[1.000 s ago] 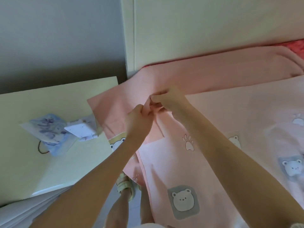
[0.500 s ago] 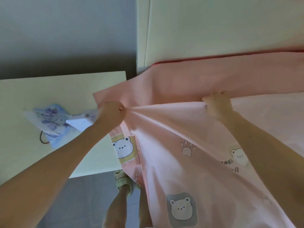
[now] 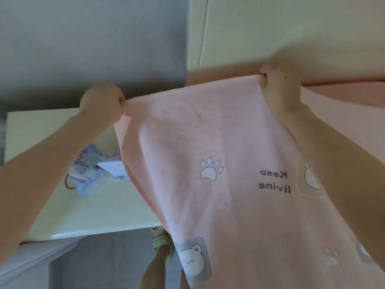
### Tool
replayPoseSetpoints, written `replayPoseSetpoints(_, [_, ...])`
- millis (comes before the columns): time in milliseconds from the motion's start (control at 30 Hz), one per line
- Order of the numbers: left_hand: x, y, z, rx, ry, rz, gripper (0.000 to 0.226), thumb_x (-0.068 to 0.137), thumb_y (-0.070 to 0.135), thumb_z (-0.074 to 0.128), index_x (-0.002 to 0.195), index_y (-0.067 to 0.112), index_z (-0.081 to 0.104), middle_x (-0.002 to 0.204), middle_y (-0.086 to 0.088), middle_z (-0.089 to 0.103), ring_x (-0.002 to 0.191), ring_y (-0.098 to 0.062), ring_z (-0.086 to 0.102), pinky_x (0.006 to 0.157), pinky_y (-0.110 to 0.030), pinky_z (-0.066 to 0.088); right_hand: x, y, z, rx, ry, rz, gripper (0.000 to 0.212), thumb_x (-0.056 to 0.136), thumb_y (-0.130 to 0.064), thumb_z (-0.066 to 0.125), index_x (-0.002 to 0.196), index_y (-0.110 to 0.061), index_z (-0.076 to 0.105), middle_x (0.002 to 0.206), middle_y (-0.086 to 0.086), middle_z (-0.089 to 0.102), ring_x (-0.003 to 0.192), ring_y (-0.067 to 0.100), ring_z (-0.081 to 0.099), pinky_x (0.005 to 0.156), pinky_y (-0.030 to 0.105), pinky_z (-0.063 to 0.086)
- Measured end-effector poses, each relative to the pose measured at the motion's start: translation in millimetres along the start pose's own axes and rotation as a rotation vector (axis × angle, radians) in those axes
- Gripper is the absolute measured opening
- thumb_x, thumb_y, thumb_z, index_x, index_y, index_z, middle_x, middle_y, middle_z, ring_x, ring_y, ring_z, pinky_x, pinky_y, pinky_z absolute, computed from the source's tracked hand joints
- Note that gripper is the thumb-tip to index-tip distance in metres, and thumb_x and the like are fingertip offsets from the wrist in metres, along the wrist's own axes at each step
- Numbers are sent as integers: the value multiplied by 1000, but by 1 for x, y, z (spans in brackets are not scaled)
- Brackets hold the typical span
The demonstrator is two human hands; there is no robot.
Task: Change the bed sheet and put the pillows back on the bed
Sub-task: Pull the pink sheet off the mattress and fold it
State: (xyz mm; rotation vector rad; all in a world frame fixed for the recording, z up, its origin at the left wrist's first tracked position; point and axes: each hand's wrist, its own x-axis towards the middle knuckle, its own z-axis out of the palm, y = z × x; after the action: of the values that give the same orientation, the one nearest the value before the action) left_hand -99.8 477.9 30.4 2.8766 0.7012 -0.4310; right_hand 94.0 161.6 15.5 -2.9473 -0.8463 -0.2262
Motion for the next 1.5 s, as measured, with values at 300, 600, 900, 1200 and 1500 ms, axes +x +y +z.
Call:
replayPoseSetpoints(300, [32,33,54,277,-199,-61,28,84,1,54,110,9,62,101,-10,60,102,-31,57,80,-36,40,22,-11,28,-173,-155,-37,21,88,-2,47,99,3,65,101,23,62,93,40,57,79,42,35])
replayPoseSetpoints(600, [1,112,63,92,-52,359,35,92,9,50,126,18,53,124,-5,52,114,-25,47,94,-32,41,-72,23,7,-107,67,168,15,73,-3,56,85,-4,65,81,13,64,71,34,58,66,36,42])
replayPoseSetpoints(900, [-41,249,83,-75,-91,757,28,94,6,43,117,14,57,118,0,54,109,-16,50,89,-25,44,-203,131,-41,-1,-88,607,20,81,3,65,101,4,66,96,23,64,83,44,60,69,45,48])
replayPoseSetpoints(1200, [-38,317,112,57,-159,342,59,98,12,37,146,-7,7,155,-19,14,145,-25,15,117,-29,18,-232,213,-40,-3,-230,632,29,92,-10,54,120,-4,58,114,17,60,101,38,53,81,43,42])
replayPoseSetpoints(1500, [-24,297,141,-45,-59,361,56,93,2,35,146,-5,19,155,-16,20,145,-23,18,116,-31,20,-139,249,1,16,-266,514,40,93,-8,49,133,-5,46,129,17,49,105,40,56,83,44,45])
